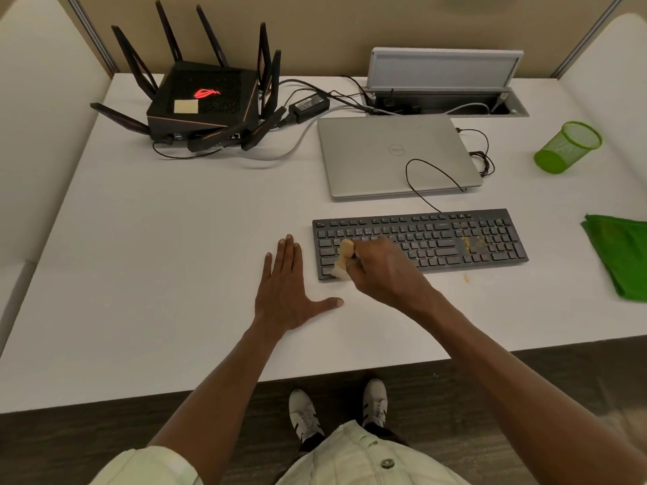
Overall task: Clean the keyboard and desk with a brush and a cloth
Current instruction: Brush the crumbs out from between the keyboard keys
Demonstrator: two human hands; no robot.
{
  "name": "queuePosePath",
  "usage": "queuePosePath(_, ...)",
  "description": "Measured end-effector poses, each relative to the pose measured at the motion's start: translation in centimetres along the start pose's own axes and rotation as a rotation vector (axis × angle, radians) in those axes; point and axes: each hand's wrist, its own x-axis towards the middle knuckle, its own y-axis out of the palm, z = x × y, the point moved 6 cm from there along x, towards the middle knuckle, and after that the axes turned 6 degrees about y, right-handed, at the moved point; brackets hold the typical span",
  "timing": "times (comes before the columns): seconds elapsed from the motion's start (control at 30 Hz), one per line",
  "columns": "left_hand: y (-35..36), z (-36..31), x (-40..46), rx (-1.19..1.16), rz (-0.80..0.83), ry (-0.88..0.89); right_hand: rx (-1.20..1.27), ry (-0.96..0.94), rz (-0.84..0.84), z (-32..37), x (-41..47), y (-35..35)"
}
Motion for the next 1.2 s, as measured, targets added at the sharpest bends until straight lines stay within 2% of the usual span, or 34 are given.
queuePosePath(0.13,-0.3,-0.1,-0.1,0.004,0.009,-0.002,-0.002,0.046,-0.083,-0.2,0.7,-0.3)
queuePosePath(0.33,-0.2,0.0,-0.1,-0.007,-0.005,-0.001,0.01,0.069,0.0,-1.3,-1.1,1.2)
queuePosePath(0.53,-0.3,-0.1,-0.1,-0.006,0.006,-0.002,0.099,0.086,-0.172,-0.3,-0.4,-0.2)
queuePosePath(0.7,-0.3,-0.1,-0.1,0.007,0.006,-0.001,0.055,0.072,-0.114,-0.8,-1.6,0.7)
queuePosePath(0.8,-0.2,-0.1,0.0,0.005,-0.007,0.007,0.116,0.048,-0.102,-0.7,-1.9,1.0)
queuePosePath(1.07,-0.4,-0.2,-0.2,0.011,0.018,-0.009,0.101,0.275,-0.156,-5.1,-3.2,-0.4)
queuePosePath(1.2,-0.3,-0.2,-0.2,0.01,0.018,-0.005,0.119,0.232,-0.14,-4.7,-2.3,-0.1)
